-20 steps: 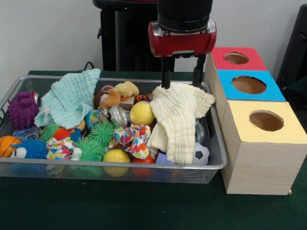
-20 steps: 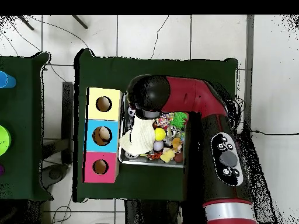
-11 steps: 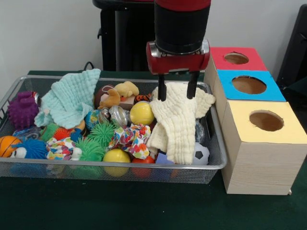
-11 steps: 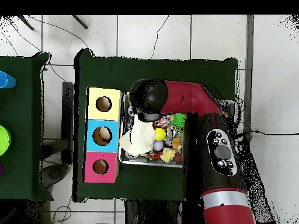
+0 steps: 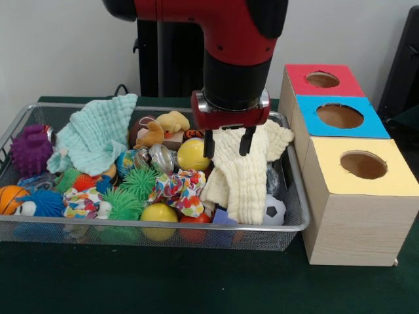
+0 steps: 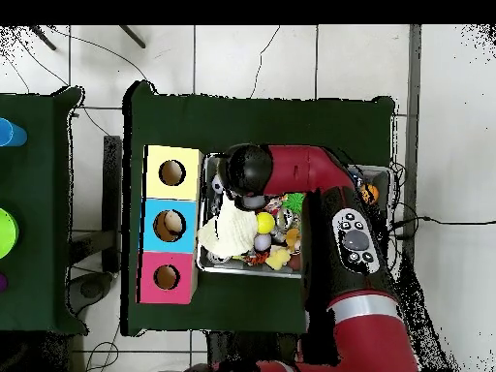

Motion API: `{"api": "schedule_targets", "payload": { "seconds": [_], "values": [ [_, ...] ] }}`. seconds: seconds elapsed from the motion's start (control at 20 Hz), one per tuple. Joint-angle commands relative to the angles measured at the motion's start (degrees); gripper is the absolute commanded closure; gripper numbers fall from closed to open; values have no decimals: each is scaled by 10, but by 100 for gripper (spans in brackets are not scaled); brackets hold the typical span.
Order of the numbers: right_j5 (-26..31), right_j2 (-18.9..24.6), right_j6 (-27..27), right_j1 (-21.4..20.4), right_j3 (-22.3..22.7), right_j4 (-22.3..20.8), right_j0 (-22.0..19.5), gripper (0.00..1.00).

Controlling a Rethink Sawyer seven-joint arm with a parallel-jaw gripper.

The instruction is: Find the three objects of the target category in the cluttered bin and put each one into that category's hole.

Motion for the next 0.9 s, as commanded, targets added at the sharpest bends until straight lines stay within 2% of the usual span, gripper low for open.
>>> {"api": "schedule_targets", "payload": {
  "seconds": [0.05,0.4,0.9],
  "values": [
    [-7,-6,-13,34,-27,-49,-7,0],
    [14,0,-26,28,-38,-57,-17,0],
    [-8,-2,-33,55,-70,-87,-24,0]
  ]
}}
